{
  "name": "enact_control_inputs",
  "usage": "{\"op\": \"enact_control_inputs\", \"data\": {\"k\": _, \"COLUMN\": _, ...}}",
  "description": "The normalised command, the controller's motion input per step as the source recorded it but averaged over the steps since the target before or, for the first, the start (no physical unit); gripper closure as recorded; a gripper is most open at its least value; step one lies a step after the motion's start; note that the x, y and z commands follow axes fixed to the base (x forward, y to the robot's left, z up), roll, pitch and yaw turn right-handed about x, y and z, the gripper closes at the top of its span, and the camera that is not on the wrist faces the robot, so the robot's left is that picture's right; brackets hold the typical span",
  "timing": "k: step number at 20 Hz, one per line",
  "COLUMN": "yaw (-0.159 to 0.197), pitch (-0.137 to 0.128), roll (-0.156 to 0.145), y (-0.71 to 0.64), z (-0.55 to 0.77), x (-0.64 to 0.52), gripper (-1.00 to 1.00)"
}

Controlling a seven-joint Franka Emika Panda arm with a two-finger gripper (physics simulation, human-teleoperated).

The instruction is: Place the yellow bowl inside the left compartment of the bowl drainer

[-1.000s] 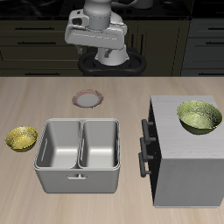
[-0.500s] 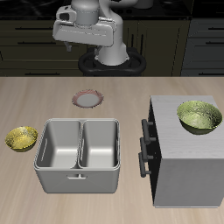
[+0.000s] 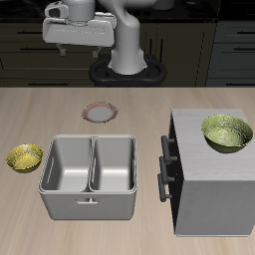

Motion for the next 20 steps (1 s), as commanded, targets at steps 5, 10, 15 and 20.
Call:
{"op": "enact_control_inputs", "data": {"k": 5, "yaw": 0.044, "pitch": -0.048, "roll": 0.025, "y": -0.17, "z": 0.17, "x": 0.12, "gripper": -1.00}}
{"op": "enact_control_inputs", "data": {"k": 10, "yaw": 0.039, "pitch": -0.021, "roll": -0.020, "y": -0.29, "z": 0.20, "x": 0.15, "gripper": -1.00}}
{"op": "enact_control_inputs", "data": {"k": 15, "yaw": 0.055, "pitch": -0.037, "roll": -0.024, "y": -0.35, "z": 0.17, "x": 0.06, "gripper": -1.00}}
{"op": "enact_control_inputs", "data": {"k": 20, "yaw": 0.017, "pitch": -0.052, "roll": -0.020, "y": -0.44, "z": 0.18, "x": 0.05, "gripper": -1.00}}
